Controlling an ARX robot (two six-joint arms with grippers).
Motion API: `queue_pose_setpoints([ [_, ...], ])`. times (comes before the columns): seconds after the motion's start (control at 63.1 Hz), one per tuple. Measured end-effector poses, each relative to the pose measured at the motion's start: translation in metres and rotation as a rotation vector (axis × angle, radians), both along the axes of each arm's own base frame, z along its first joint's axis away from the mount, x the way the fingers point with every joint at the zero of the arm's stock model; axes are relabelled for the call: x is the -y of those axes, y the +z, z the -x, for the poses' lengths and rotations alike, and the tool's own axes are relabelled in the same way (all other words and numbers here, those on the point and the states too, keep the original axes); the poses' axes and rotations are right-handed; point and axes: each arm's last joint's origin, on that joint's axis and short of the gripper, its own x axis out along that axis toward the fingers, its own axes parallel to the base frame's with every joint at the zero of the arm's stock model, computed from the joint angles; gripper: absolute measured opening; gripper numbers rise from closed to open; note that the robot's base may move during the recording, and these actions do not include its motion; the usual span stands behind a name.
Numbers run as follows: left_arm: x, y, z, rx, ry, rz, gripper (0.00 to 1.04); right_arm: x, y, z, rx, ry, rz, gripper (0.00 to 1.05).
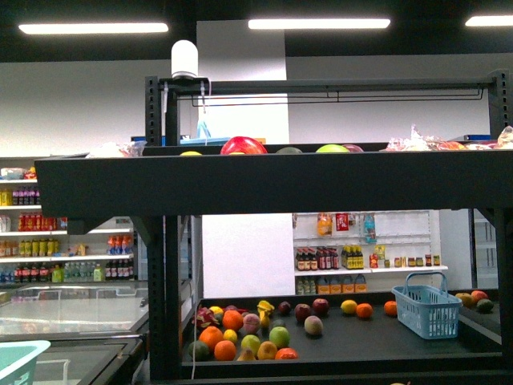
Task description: Pick lemon from shelf
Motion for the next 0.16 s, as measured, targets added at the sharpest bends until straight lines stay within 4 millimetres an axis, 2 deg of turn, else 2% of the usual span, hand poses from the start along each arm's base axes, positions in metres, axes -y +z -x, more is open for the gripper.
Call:
queue_pose_setpoints([
  [0.158, 0.0000, 0.0000, 0.0000, 0.000, 0.000, 0.000, 0.97, 0.0000, 0.0000, 0.0000, 0.000, 0.000, 0.000, 0.97],
])
